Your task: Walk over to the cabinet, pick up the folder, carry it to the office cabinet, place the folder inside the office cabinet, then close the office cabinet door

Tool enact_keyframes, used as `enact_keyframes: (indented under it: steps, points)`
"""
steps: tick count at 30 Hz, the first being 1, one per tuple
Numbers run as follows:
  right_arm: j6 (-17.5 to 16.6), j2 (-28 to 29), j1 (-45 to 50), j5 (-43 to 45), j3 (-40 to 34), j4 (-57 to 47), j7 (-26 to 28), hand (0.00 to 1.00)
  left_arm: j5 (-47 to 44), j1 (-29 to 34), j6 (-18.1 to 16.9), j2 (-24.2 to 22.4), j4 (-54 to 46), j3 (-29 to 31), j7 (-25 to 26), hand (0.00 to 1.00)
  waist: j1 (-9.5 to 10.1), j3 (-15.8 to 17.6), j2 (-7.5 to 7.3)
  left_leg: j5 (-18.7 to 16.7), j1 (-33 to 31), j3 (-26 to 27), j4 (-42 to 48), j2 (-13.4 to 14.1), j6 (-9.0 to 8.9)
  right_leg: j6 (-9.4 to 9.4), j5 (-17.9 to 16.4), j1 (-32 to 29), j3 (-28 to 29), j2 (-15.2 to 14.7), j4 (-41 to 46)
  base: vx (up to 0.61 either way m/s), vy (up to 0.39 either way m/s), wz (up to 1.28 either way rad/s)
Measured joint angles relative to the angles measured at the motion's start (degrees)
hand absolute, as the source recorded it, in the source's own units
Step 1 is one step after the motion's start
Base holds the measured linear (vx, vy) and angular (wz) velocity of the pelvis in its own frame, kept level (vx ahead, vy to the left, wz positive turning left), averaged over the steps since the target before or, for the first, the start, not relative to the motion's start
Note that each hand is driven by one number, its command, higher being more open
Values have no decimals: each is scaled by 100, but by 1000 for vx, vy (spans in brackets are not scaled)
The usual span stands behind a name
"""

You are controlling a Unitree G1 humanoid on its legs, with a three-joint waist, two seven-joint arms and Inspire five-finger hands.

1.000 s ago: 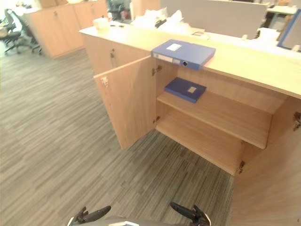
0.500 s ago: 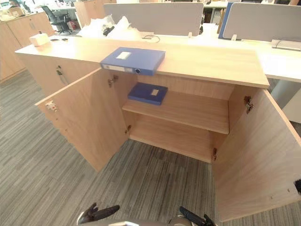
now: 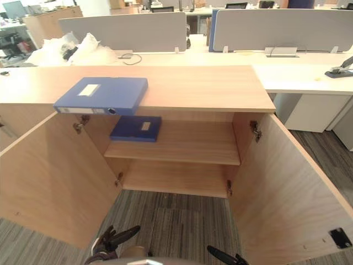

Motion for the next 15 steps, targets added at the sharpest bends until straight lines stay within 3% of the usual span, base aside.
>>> enact_keyframes:
  steps: [2, 4, 6, 8, 10, 11, 12, 13, 15]
  points:
    - [-1, 233, 33, 0, 35, 6, 11, 100, -37, -59, -1, 188, 71, 34, -2, 100, 15, -133, -425, -134, 43, 139, -100, -371, 93, 190, 5, -17, -2, -425, 12, 377, 235, 6]
    - [-5, 306, -24, -2, 34, 4, 48, 100, -42, -62, 9, 276, 133, 71, -10, 100, 27, -193, -531, -203, 201, 236, -215, -565, 203, 377, 175, 15, 21, -664, 83, 260, 166, -5]
    - [-17, 303, -21, -3, -13, 2, 84, 100, -45, -59, 10, 270, 192, 69, -12, 100, 71, -202, -502, -223, 512, 322, -442, -706, 315, 432, 256, 66, 69, -860, 321, 264, 215, -10]
    - [-20, 246, 9, -10, -33, 1, 143, 100, -45, -7, 12, 251, 266, 30, -32, 100, 129, -269, -376, -217, 969, 453, -829, -891, 467, 447, 273, -73, 246, -1153, 1022, 202, 224, -22]
    - [-17, 148, 32, -16, -85, -44, 172, 100, -46, 63, 14, 231, 330, -57, -41, 100, 139, -332, -244, -220, 1263, 521, -1121, -1030, 596, 330, 346, -568, 442, -1471, 2192, 141, 205, -14]
    - [-35, 46, 46, -40, -85, -128, 175, 100, -47, 99, 15, 257, 346, -191, -47, 100, 127, -318, -182, -242, 1465, 516, -1319, -1131, 633, -22, 562, -964, 491, -1707, 3130, 112, 182, 1]
    - [-112, 14, 99, -55, -62, -231, 172, 100, -48, 137, 20, 280, 364, -285, -58, 100, 121, -262, -131, -246, 1658, 498, -1469, -1192, 667, -501, 814, -1259, 481, -1937, 3903, 125, 207, 6]
    - [-126, 20, 106, -64, -55, -283, 173, 100, -52, 187, 20, 293, 374, -335, -55, 100, 111, -259, -127, -225, 1758, 499, -1514, -1213, 744, -542, 810, -1346, 461, -2035, 4188, 77, 120, 10]
    - [-162, 24, 117, -71, 103, -316, 158, 100, -236, 358, 67, 404, 421, -432, -95, 100, 82, -257, -175, -249, 2018, 397, -1666, -1178, 792, -318, 353, -1569, 98, -2065, 4364, 67, 46, 15]
